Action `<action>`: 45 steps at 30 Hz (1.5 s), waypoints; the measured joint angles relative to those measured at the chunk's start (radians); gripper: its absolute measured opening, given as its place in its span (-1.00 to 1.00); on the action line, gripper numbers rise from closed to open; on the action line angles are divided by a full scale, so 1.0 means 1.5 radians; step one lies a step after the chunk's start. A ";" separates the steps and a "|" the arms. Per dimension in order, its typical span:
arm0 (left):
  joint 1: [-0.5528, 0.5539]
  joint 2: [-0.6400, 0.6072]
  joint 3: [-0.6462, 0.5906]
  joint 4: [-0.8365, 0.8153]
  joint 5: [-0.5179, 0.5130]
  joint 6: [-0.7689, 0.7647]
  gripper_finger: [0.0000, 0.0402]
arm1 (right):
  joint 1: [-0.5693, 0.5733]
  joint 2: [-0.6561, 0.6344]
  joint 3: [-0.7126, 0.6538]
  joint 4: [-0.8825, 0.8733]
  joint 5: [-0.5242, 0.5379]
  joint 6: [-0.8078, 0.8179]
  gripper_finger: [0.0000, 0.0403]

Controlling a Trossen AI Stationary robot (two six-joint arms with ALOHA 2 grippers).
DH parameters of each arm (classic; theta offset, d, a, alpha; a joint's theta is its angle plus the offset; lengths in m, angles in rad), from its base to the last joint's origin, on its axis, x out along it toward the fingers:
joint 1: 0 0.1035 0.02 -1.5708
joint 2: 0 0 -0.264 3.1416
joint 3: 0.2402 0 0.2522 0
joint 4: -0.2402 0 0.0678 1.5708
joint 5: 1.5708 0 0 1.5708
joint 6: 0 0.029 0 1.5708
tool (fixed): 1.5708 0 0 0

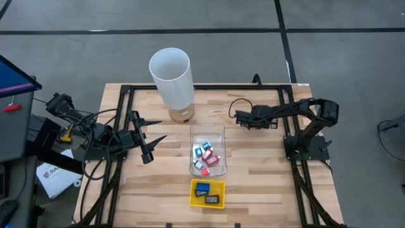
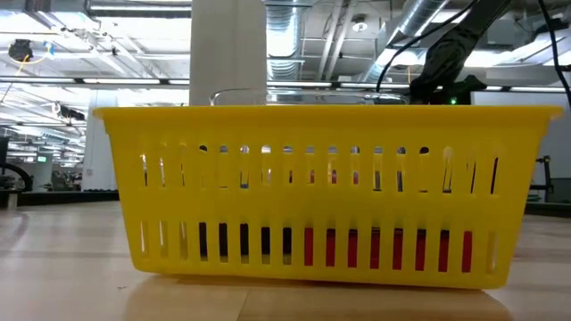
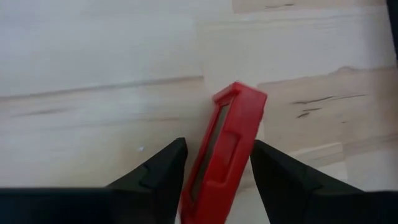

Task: Pick & Place Office items
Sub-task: Put the red digital clock into the yellow bin

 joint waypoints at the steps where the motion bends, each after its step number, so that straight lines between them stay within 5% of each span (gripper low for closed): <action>1: 0.000 0.000 0.000 0.000 0.000 0.000 0.16 | 0.004 0.000 0.000 0.001 -0.001 0.001 -0.13; 32: 0.000 0.000 0.000 -0.001 0.000 0.000 0.16 | 0.042 0.000 0.001 0.004 0.001 0.071 -0.68; 45: 0.000 0.000 0.000 -0.004 0.000 0.000 0.16 | 0.271 0.000 -0.001 -0.124 0.029 0.280 -0.70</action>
